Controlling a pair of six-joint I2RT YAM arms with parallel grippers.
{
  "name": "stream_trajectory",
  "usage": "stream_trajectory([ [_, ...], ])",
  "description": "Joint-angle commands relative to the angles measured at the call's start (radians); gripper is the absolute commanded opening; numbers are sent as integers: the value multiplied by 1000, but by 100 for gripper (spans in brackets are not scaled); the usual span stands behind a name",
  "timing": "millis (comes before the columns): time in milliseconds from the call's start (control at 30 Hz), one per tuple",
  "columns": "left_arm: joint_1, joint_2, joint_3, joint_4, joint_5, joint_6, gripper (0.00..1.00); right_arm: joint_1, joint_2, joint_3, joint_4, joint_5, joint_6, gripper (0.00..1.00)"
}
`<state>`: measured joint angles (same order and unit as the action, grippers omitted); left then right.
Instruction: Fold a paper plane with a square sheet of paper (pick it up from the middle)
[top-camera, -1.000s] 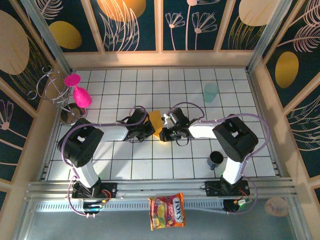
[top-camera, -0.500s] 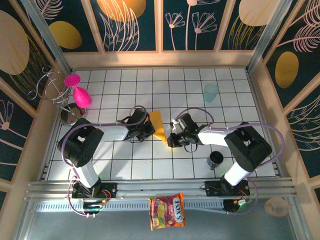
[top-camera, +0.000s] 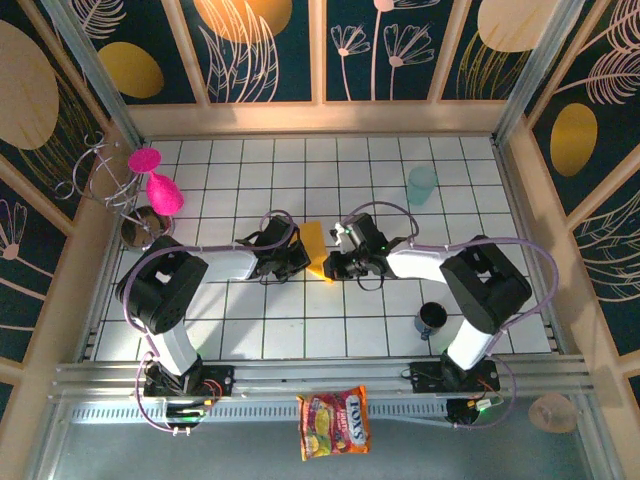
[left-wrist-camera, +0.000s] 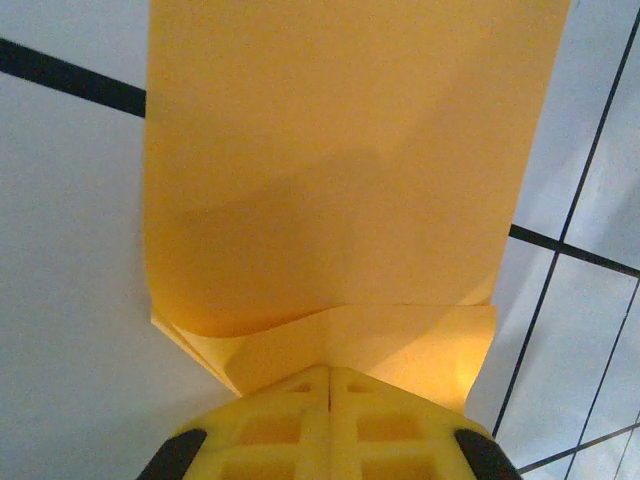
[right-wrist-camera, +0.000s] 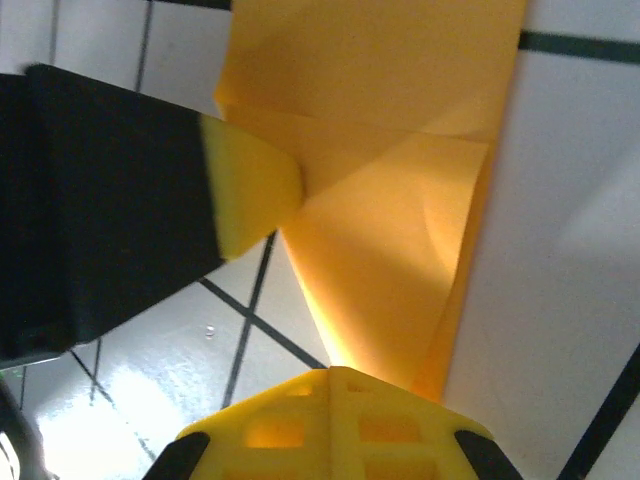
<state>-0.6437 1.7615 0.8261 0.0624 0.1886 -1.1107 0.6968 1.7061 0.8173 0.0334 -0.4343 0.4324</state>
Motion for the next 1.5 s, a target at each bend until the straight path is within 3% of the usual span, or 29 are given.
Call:
stream_trajectory([
  [0,1,17,6,-89,-41,18,0,7,32,31,-4,22,11,0],
  [133,1,5,16,-79,-36,22,0,7,50,23,-17,37,11,0],
  [400,0,-88,26,5,3,77,10,8,90,28,-58,72,15,0],
  [633,-33,-155,-62,121,52,74,10,12,101,39,-93,92,28,0],
  [1233,-71,-6,-46,118,101,63,1,13,121,43,-129,101,40,0],
  [1467,-72,15,-29,56,22,52,1,15,125,39,-170,137,30,0],
])
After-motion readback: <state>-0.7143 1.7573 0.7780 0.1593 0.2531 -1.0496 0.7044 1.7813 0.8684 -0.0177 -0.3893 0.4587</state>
